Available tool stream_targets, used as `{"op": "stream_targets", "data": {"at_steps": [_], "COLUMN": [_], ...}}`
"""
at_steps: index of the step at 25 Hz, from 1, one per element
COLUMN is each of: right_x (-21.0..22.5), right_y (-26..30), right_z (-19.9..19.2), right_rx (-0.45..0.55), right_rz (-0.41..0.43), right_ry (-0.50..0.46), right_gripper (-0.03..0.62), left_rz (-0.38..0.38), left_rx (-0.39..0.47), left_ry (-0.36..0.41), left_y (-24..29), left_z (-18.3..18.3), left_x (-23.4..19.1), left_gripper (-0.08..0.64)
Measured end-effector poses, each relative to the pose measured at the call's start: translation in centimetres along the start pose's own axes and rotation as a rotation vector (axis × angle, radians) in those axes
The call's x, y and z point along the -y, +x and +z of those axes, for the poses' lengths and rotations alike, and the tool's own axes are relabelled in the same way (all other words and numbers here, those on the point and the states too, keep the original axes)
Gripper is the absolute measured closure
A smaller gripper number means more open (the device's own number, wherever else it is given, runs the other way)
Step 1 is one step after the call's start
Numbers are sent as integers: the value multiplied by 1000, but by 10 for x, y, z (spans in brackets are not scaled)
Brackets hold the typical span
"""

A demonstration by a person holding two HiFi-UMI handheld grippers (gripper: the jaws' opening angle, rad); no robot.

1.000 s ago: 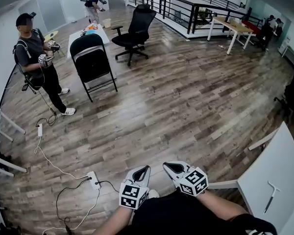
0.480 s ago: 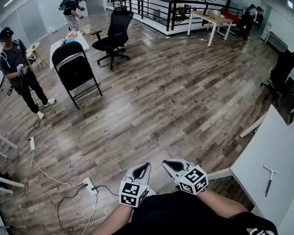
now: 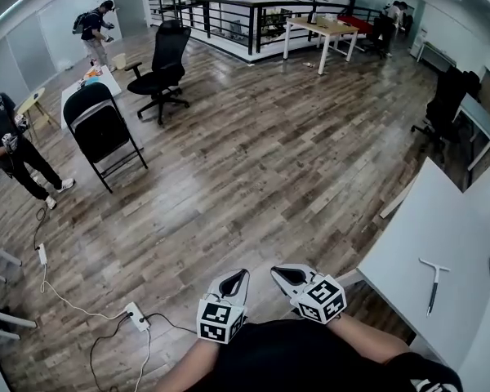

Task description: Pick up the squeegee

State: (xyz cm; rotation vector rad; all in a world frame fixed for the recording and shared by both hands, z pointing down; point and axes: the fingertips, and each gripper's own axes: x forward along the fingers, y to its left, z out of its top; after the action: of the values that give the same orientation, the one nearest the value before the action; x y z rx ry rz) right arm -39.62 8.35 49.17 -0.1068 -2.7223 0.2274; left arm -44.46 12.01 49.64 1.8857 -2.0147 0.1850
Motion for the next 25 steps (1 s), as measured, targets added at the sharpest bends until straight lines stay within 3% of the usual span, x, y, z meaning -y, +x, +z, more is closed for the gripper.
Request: {"op": "stream_targets", "data": {"at_steps": [19, 25], "right_x": [6, 6], "right_y": [-173, -225], "right_z": [-91, -127], "right_rx": [54, 59], "right_rz": [-63, -111], "right_ry": [84, 110], "right_gripper": [588, 588], "left_rz": [-71, -124], "left_rx": [-48, -69], "left_ry": [58, 95], "left_y": [15, 19], "left_z": [-39, -60], "left_x": [186, 242], "left_gripper": [552, 552]}}
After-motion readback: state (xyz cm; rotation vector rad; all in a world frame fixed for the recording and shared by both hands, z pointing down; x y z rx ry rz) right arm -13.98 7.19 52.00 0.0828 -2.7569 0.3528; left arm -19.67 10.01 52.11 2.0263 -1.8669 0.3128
